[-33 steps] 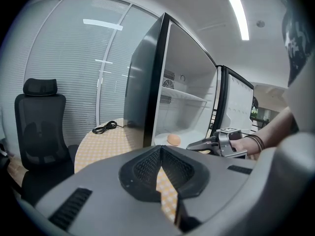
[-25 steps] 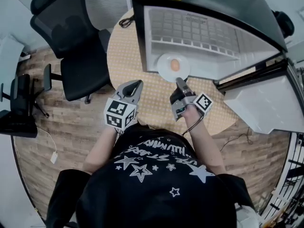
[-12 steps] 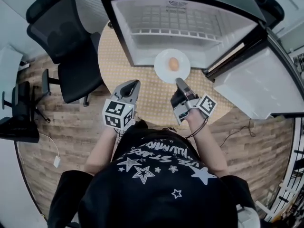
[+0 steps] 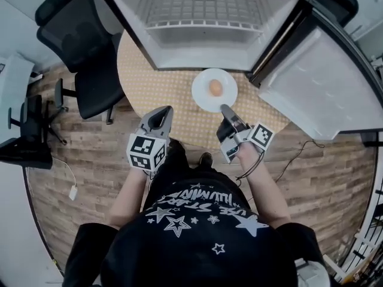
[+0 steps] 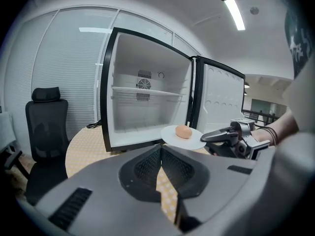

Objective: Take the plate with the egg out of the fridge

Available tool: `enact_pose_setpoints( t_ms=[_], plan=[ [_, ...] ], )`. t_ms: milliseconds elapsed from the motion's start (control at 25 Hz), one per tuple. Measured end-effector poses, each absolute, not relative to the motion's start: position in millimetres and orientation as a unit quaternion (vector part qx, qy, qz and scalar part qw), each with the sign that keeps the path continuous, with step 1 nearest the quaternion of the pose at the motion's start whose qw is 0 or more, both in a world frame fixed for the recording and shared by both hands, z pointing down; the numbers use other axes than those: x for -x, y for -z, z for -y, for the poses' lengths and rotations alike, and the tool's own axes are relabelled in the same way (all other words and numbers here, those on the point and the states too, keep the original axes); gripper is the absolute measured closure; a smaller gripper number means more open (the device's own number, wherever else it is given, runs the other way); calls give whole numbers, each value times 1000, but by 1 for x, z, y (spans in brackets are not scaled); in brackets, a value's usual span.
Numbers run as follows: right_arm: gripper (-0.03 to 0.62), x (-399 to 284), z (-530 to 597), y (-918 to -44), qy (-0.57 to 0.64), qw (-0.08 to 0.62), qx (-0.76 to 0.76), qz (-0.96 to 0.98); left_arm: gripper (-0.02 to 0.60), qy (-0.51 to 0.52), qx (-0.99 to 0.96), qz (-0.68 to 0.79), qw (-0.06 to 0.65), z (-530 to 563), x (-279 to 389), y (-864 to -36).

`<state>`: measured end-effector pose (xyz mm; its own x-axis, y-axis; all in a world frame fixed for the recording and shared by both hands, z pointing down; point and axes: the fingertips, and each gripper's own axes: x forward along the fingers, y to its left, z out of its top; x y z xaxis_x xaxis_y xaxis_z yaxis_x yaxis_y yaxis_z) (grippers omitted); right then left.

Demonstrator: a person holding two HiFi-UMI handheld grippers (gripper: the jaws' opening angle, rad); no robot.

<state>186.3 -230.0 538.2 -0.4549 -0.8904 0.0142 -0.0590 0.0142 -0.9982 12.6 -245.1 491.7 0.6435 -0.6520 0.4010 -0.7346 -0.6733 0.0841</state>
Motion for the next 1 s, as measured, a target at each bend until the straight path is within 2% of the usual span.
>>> enact_pose_setpoints(
  t_ms=[200, 480, 1000],
  plan=[
    [557, -182, 197, -534, 589, 358, 378, -619, 576, -167, -894, 395, 126, 205, -7, -487],
    [557, -198, 200, -541, 585, 348, 385, -624, 576, -161, -897, 393, 119, 209, -25, -491],
    [558, -162, 155, -517, 563, 365, 410, -618, 575, -137, -911, 370, 121, 169, 19, -480]
  ],
)
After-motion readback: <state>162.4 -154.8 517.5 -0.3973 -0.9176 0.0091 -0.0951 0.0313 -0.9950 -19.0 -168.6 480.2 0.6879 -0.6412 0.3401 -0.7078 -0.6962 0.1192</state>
